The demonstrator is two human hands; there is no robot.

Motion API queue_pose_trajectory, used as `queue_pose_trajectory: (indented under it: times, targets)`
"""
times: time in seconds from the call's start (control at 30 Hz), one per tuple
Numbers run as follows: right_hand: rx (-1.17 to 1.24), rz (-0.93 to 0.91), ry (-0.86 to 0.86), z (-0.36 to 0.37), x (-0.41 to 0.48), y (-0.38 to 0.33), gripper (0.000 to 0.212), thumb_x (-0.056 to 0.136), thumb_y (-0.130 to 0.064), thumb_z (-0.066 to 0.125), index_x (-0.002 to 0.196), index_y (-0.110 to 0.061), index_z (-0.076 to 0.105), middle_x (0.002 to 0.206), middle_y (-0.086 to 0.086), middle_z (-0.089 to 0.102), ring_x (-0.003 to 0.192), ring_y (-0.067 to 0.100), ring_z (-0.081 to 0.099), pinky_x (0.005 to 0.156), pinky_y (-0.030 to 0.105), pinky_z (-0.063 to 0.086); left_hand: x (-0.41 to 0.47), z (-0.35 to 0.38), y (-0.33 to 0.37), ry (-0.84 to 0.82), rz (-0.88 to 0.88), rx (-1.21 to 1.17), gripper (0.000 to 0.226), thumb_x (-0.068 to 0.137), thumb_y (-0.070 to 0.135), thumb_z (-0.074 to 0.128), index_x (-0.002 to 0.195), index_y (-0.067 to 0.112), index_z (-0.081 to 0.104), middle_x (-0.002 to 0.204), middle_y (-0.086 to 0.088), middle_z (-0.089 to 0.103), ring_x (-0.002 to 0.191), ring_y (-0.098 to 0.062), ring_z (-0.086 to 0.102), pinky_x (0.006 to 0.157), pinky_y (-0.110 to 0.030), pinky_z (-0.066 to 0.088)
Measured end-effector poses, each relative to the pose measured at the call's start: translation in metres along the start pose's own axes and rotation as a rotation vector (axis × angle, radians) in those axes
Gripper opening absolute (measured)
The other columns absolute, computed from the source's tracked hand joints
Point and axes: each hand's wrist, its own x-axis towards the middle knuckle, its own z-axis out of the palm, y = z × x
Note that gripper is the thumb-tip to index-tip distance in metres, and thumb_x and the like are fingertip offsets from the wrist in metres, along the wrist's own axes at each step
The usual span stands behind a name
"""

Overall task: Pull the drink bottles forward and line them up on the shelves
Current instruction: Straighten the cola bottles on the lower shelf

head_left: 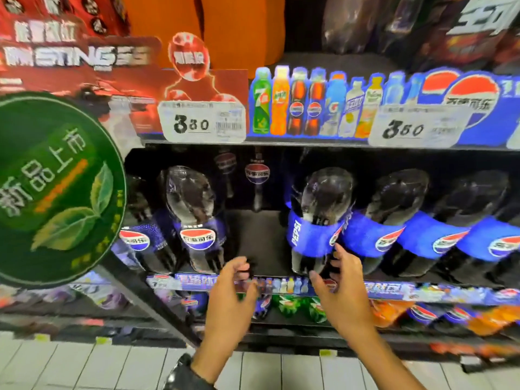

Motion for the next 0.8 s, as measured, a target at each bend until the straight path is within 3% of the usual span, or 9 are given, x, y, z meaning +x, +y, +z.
queue_pose_trajectory:
  times: [0.07, 0.13, 0.2, 0.27, 0.33, 0.5, 0.63, 0.73, 0.8]
  targets:
    - [-0.012, -0.011, -0.007, -0.013, -0.004, 0.007, 0.056, 0.08, -0.015, 0.074, 0.129, -0.013, 0.048, 0.117, -0.002, 0.047, 0.107, 0.01, 0.052, 0.093, 0.027, 0.045, -0.005, 0.031, 0.013, -0.11, 0.038, -0.052, 0.057, 0.081, 0.008, 0.07, 0.123, 0.037, 0.045, 0.123, 0.009, 0.057, 0.101, 0.004, 0.057, 0.082, -0.008, 0.044]
    - [-0.048, -0.021, 0.036, -0.033, -0.006, 0.018, 0.047, 0.08, -0.014, 0.073, 0.122, -0.014, 0.051, 0.113, -0.003, 0.049, 0.106, 0.013, 0.053, 0.092, 0.021, 0.042, -0.009, 0.062, 0.028, -0.16, 0.049, -0.119, 0.076, 0.078, 0.011, 0.073, 0.135, 0.038, 0.03, 0.135, 0.01, 0.047, 0.111, 0.004, 0.051, 0.087, -0.007, 0.041]
    - [-0.067, -0.027, 0.114, -0.054, -0.003, 0.027, 0.046, 0.079, -0.014, 0.073, 0.119, -0.016, 0.051, 0.11, -0.005, 0.048, 0.104, 0.014, 0.054, 0.09, 0.018, 0.04, -0.01, 0.088, 0.041, -0.129, 0.059, -0.201, 0.095, 0.071, 0.019, 0.078, 0.142, 0.04, 0.02, 0.142, 0.02, 0.038, 0.126, 0.002, 0.041, 0.099, -0.016, 0.039]
    - [-0.049, -0.002, 0.188, -0.073, 0.004, 0.038, 0.051, 0.078, -0.013, 0.074, 0.123, -0.014, 0.05, 0.114, -0.003, 0.048, 0.106, 0.016, 0.054, 0.093, 0.026, 0.044, -0.009, 0.11, 0.052, -0.009, 0.049, -0.143, 0.108, 0.062, 0.035, 0.081, 0.148, 0.034, 0.016, 0.145, 0.014, 0.03, 0.136, -0.007, 0.03, 0.108, -0.03, 0.033]
    - [-0.009, 0.049, 0.182, -0.084, 0.012, 0.045, 0.063, 0.079, -0.014, 0.075, 0.133, -0.01, 0.044, 0.127, 0.002, 0.049, 0.118, 0.018, 0.052, 0.101, 0.034, 0.043, -0.007, 0.129, 0.058, 0.129, 0.06, -0.038, 0.116, 0.058, 0.043, 0.082, 0.15, 0.023, 0.014, 0.147, 0.009, 0.025, 0.138, -0.012, 0.023, 0.112, -0.033, 0.022]
    - [0.031, 0.006, 0.09, -0.08, 0.025, 0.046, 0.079, 0.079, -0.024, 0.074, 0.145, -0.014, 0.03, 0.145, -0.004, 0.04, 0.135, 0.009, 0.037, 0.11, 0.033, 0.035, 0.008, 0.163, 0.074, 0.4, -0.046, 0.05, 0.118, 0.052, 0.031, 0.091, 0.147, 0.012, 0.022, 0.144, -0.008, 0.036, 0.132, -0.028, 0.031, 0.109, -0.036, 0.021]
    - [-0.035, -0.062, 0.134, -0.072, 0.029, 0.044, 0.077, 0.079, -0.03, 0.07, 0.143, -0.022, 0.028, 0.14, -0.008, 0.038, 0.131, 0.002, 0.031, 0.105, 0.008, 0.023, 0.018, 0.171, 0.073, 0.52, -0.069, 0.05, 0.109, 0.05, 0.035, 0.09, 0.139, 0.019, 0.03, 0.132, -0.005, 0.042, 0.123, -0.025, 0.035, 0.103, -0.038, 0.027]
    - [-0.073, 0.007, 0.164, -0.066, 0.031, 0.047, 0.086, 0.079, -0.025, 0.073, 0.148, -0.014, 0.021, 0.138, 0.001, 0.034, 0.132, 0.015, 0.03, 0.107, 0.025, 0.032, 0.019, 0.165, 0.063, 0.52, -0.052, 0.054, 0.105, 0.047, 0.041, 0.089, 0.135, 0.025, 0.034, 0.124, 0.003, 0.043, 0.117, -0.018, 0.035, 0.099, -0.044, 0.035]
    - [-0.08, 0.05, 0.184, -0.062, 0.033, 0.045, 0.089, 0.077, -0.029, 0.076, 0.147, -0.014, 0.023, 0.132, 0.0, 0.035, 0.127, 0.016, 0.035, 0.102, 0.033, 0.041, 0.02, 0.154, 0.056, 0.463, -0.04, 0.047, 0.103, 0.046, 0.046, 0.088, 0.134, 0.032, 0.035, 0.121, 0.012, 0.043, 0.115, -0.011, 0.036, 0.097, -0.036, 0.036]
